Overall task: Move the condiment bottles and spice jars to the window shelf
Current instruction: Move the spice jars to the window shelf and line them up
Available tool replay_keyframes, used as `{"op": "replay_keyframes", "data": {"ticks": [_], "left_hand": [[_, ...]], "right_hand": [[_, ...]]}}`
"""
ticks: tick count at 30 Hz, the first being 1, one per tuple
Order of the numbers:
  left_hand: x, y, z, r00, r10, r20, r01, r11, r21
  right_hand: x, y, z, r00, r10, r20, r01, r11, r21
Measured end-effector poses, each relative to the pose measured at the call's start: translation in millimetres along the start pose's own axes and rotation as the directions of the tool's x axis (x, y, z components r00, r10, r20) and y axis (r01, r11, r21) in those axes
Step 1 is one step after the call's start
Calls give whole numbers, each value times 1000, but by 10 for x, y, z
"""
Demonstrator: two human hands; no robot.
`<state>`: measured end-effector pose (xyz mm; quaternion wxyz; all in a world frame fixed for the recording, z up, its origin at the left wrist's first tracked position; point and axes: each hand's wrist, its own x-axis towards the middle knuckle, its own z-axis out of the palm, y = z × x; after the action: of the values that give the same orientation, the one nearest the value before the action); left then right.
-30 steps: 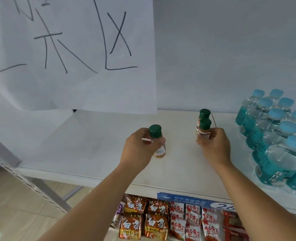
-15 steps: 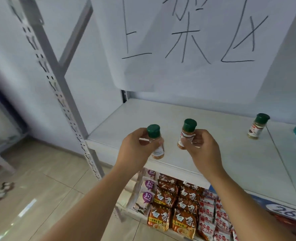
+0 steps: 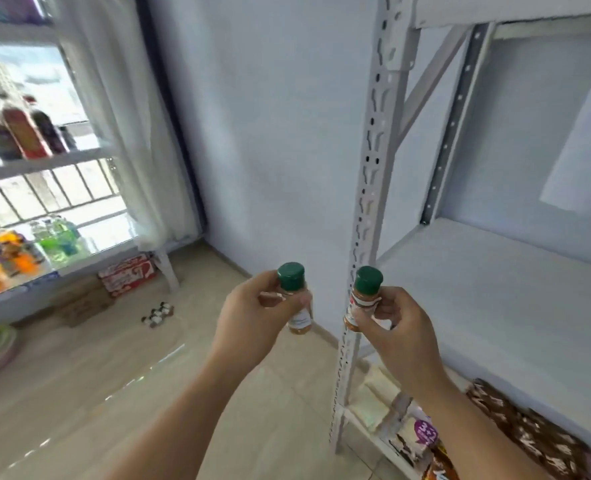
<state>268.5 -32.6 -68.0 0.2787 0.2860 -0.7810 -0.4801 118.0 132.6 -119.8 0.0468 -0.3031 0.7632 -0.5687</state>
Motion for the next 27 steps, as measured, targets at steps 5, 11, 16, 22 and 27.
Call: {"op": "replay_keyframes", "data": {"ticks": [5, 11, 16, 22, 27], "left_hand": [[-59, -318, -885, 986, -54, -156, 63, 997, 54], [-58, -663, -1505, 943, -119, -310, 135, 990, 30], [106, -910, -1881, 909, -158, -387, 194, 979, 57], [690, -1162, -2191, 885, -173, -433, 234, 968, 90], [1358, -1373, -2330, 877, -192, -441, 262, 960, 102]], "right_hand": [[76, -386, 900, 986, -63, 157, 51, 995, 81], [275, -687, 1729, 940, -124, 317, 87, 988, 127], [505, -773, 2351, 909, -157, 387, 101, 982, 162], [1020, -805, 3019, 879, -205, 431, 140, 974, 177], [1635, -755, 3446, 880, -197, 432, 117, 972, 204]]}}
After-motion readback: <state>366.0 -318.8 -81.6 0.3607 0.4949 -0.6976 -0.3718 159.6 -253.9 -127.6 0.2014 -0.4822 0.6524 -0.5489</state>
